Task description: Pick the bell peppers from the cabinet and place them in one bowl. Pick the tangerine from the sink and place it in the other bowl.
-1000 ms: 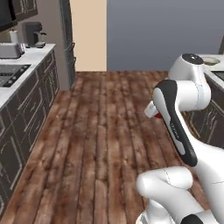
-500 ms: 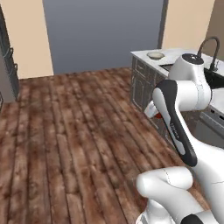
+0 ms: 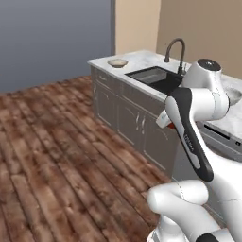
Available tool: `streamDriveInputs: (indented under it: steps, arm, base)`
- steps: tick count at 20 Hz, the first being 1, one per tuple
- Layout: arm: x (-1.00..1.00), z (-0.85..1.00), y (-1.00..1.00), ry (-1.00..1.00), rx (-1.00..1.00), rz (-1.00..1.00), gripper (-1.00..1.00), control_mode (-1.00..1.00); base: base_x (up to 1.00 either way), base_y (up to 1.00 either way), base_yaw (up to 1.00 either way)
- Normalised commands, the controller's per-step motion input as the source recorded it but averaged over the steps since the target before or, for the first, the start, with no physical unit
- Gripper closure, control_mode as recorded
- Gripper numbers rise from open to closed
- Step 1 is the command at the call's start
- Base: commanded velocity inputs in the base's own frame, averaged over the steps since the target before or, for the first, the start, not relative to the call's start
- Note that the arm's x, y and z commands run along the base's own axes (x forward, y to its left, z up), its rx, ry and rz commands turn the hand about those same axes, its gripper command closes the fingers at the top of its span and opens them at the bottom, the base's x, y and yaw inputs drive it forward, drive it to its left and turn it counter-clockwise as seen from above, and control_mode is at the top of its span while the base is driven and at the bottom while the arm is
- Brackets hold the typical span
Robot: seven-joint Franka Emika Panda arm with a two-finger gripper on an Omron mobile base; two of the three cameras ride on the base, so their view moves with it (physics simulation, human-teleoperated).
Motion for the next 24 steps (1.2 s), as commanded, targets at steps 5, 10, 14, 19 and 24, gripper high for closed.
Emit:
streamDriveInputs:
  steps: [5,10,14,19,24]
  arm:
    - [0.00,0.00,0.00,0.00,0.00,0.00,1.00,1.00]
    - [0.00,0.00,0.00,0.00,0.00,0.00,1.00,1.00]
    - [0.00,0.00,0.00,0.00,0.00,0.00,1.00,1.00]
    - [0.00,0.00,0.00,0.00,0.00,0.00,1.00,1.00]
    - [0.00,0.00,0.00,0.00,0.00,0.00,1.00,1.00]
  base:
    - [1.00,0.12,-0.38]
    - [1.00,0.20,-0.31]
    - [1.00,0.00,-0.41]
    - [1.00,-0.01,-0.52]
    - [0.85,-0.11,-0.53]
